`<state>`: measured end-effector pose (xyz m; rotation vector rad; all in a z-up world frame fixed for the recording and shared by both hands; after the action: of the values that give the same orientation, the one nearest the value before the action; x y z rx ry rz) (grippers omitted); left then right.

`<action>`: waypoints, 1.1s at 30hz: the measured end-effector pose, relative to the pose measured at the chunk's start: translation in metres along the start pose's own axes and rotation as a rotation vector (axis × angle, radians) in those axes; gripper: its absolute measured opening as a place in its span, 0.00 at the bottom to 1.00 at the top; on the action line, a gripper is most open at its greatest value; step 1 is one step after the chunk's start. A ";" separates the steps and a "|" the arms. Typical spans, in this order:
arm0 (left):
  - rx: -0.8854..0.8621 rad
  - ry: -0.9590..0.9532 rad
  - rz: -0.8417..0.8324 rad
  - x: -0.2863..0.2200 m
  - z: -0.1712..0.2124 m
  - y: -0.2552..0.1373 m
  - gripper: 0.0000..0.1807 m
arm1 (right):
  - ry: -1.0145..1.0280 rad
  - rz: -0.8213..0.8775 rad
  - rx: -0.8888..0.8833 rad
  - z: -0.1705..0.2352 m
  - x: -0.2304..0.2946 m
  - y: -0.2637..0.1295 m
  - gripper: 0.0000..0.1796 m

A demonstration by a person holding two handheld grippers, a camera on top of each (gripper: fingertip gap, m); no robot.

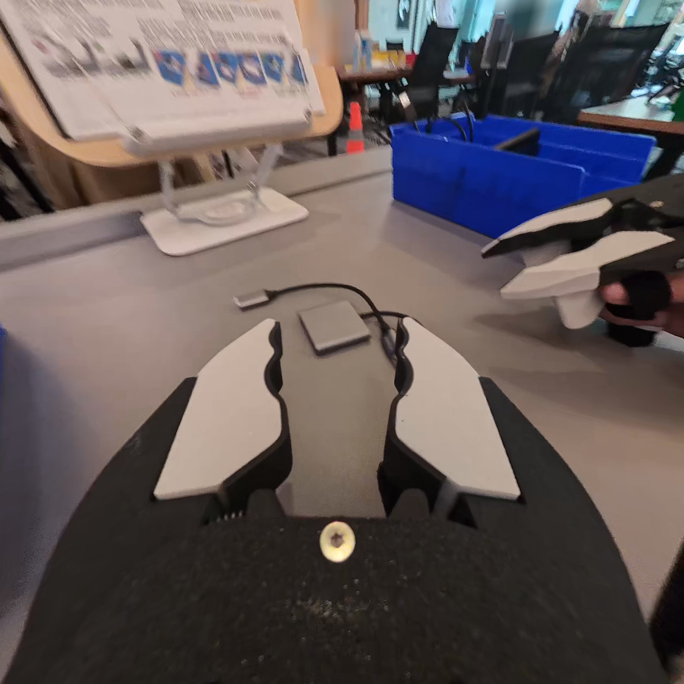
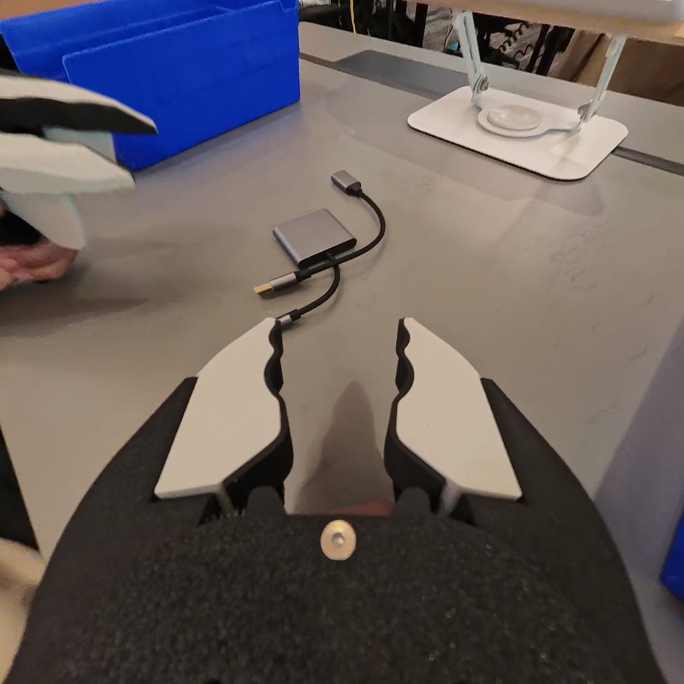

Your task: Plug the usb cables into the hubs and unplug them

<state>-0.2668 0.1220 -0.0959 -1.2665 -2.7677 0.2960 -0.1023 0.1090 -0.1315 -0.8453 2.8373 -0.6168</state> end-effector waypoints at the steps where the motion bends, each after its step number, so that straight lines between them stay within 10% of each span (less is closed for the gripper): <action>1: -0.028 0.027 -0.035 0.007 -0.006 -0.004 0.32 | -0.003 0.004 -0.004 -0.001 0.000 0.000 0.33; 24: 0.012 0.031 -0.135 0.035 0.006 -0.004 0.31 | -0.106 -0.127 0.443 0.020 0.008 0.078 0.06; 33: 0.031 0.036 -0.120 0.033 0.009 -0.001 0.31 | -0.347 -0.035 0.640 0.013 -0.075 0.069 0.02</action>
<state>-0.2907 0.1451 -0.1043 -1.0819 -2.7829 0.3027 -0.0709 0.1985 -0.1717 -0.7782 2.1179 -1.1612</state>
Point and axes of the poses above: each gripper's, where its closed fingertips meet, y out along the fingers, z out of its underside, x = y × z across the jaws, the point moved 1 cm from there along -y, back along the fingers, and after that the axes turned 5 degrees about z, right-handed, at the moved point
